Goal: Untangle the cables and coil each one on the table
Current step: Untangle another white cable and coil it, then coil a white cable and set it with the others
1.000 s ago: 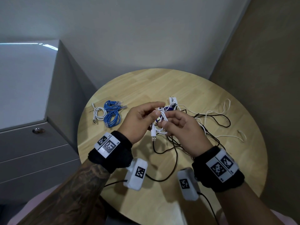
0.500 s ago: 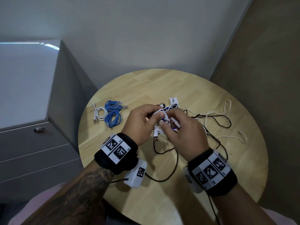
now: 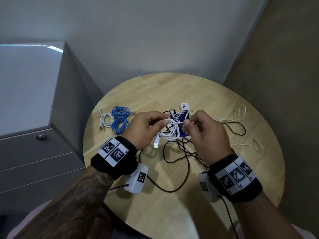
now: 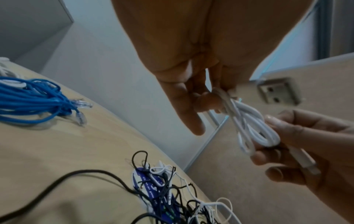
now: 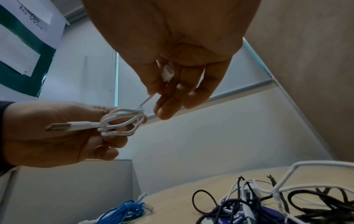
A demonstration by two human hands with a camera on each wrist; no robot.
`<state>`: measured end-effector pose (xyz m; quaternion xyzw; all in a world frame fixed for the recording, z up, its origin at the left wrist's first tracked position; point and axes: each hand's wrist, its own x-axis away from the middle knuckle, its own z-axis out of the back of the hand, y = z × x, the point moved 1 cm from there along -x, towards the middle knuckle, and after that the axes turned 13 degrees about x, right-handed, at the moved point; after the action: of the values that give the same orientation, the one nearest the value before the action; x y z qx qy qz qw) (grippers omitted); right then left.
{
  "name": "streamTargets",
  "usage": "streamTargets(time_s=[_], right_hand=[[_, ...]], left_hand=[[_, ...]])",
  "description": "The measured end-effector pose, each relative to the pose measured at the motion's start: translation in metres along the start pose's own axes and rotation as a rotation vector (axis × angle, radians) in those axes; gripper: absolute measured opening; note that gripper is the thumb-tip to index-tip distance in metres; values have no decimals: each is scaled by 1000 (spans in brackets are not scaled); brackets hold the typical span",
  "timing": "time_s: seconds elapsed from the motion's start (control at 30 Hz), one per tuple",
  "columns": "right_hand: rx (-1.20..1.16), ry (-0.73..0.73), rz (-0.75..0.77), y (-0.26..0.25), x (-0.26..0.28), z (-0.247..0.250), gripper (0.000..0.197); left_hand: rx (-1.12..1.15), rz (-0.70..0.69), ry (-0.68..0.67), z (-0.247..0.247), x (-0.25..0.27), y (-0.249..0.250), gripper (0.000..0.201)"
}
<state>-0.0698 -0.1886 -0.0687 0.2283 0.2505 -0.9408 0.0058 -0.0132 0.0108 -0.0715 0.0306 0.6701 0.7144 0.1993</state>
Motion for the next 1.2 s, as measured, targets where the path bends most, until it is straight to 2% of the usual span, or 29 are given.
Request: streamTargets(time_s=[0.27, 0.37, 0.47, 0.53, 0.67, 0.83, 0.93, 1.07, 1.2], right_hand=[[123, 56, 68, -20, 11, -1, 20], [103, -20, 46, -26, 21, -13, 20], [-16, -145, 15, -26, 24, -22, 26], [-93, -170, -12, -23, 22, -20, 32], [-121, -145, -68, -5, 12, -10, 26], [184, -430, -132, 32, 6, -22, 31], [229, -512, -183, 49, 3, -28, 23], [209, -513, -233, 60, -1, -30, 22], [188, -425, -278, 76, -8, -24, 12]], left_hand=[[-153, -79, 163, 6, -2, -3, 10], [-21, -24, 200, 3, 2, -8, 15], [-40, 25, 140, 9, 3, -6, 12], [-52, 81, 129, 21, 1, -5, 11], [-99, 235, 136, 64, 5, -9, 13], [-447, 444, 194, 124, 23, -43, 12], [-618, 590, 199, 141, 29, -65, 13], [-836, 663, 268, 149, 34, -78, 22], [-875, 733, 307, 146, 32, -77, 23]])
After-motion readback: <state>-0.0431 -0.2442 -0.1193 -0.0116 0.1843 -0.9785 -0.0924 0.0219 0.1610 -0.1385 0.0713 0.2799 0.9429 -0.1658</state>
